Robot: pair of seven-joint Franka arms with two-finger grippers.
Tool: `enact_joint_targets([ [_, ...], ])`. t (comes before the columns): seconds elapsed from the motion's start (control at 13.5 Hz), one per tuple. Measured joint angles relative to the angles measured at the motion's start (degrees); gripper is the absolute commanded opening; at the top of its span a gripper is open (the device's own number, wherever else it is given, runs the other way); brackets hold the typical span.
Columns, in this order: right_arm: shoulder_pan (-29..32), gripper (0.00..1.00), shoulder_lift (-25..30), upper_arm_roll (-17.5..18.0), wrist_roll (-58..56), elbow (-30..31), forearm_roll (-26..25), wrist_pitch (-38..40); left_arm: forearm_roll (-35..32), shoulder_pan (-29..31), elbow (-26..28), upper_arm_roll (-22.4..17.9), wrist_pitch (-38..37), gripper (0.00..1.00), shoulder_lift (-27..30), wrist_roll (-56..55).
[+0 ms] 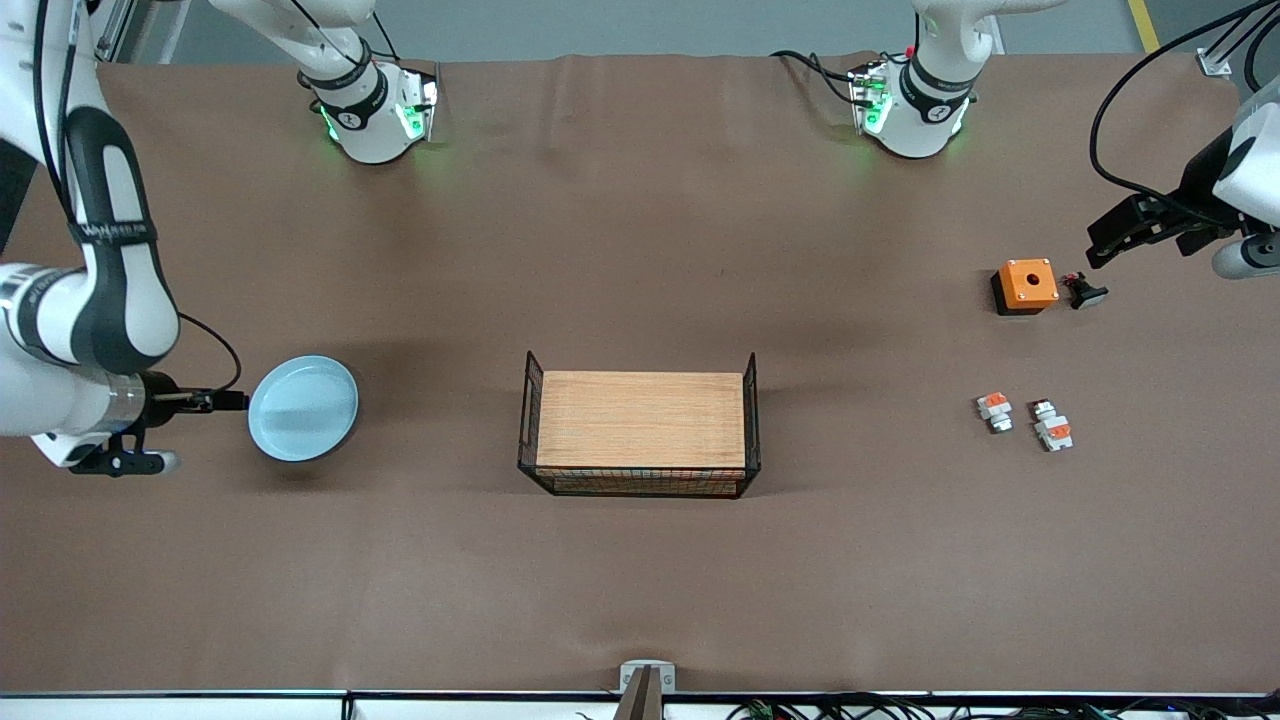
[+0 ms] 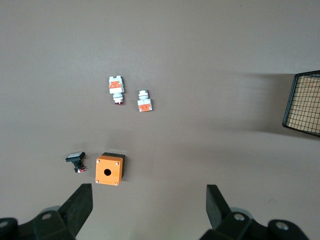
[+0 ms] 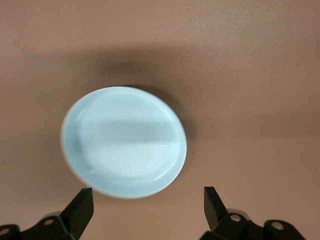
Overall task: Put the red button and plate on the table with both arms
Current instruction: 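Open the right gripper and withdraw it from the plate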
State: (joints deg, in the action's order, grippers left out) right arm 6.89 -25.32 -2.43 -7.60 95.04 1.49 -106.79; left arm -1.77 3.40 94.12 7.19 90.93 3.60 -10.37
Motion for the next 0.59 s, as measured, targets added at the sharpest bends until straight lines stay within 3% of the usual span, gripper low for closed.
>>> enact_joint_targets([
  [0.59, -6.69, 0.98, 19.95, 0.4, 8.23, -0.24, -0.02, 13.17, 0.0, 0.01, -0.13, -0.01, -0.03, 1.0, 0.12, 0.0],
])
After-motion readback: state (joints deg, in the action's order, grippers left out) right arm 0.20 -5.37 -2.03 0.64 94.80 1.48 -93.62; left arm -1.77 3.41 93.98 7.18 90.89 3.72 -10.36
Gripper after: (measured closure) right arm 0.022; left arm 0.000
